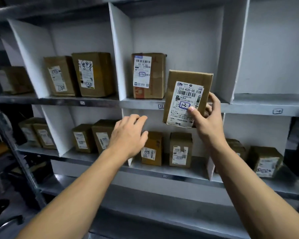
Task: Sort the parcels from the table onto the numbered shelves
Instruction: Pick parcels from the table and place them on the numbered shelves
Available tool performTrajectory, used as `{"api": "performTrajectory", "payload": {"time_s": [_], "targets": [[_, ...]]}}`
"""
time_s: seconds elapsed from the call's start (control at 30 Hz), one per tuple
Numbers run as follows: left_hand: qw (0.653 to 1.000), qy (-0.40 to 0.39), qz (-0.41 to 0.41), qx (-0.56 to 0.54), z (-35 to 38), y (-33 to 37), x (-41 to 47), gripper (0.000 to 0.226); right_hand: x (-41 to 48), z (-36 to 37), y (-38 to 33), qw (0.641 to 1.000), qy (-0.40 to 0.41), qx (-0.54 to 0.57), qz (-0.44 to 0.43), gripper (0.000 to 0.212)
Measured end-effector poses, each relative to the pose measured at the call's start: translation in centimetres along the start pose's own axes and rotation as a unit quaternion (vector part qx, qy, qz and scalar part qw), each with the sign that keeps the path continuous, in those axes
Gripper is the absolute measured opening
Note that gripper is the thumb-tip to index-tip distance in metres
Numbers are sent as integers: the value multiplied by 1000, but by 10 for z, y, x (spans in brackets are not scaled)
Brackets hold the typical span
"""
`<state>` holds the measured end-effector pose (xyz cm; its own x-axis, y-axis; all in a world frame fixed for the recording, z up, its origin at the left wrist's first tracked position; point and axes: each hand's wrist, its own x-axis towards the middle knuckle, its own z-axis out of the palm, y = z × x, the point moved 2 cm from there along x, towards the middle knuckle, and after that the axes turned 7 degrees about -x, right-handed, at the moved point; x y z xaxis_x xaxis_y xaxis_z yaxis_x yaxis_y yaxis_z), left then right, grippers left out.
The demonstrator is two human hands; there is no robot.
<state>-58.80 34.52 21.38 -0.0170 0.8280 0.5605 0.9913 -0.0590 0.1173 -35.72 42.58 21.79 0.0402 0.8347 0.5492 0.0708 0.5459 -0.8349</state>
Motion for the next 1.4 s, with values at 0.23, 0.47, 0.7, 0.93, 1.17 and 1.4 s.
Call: {"api": "performTrajectory", "payload": {"time_s": [0.23, 0.47, 0.7, 0.93, 1.17, 1.4], "targets": [[996, 38, 76, -2, 20, 7, 104, 51, 106, -4, 7, 997, 48, -51, -37, 64], [994, 39, 99, -17, 56, -1, 156, 50, 171, 0, 31, 991, 47, -120, -23, 63], [992, 55, 107, -34, 76, -9, 182, 47, 195, 14, 48, 973, -12, -230, -4, 71], [991, 52, 119, -29, 89, -7, 180, 48, 192, 6, 55, 957, 29, -289, 20, 71], [990, 54, 122, -39, 84, -7, 172, 47, 187, 7, 50, 955, 45, -291, 44, 70], [989, 52, 135, -26, 77, -7, 147, 46, 129, 9, 42, 902, 73, -418, -74, 46]]}}
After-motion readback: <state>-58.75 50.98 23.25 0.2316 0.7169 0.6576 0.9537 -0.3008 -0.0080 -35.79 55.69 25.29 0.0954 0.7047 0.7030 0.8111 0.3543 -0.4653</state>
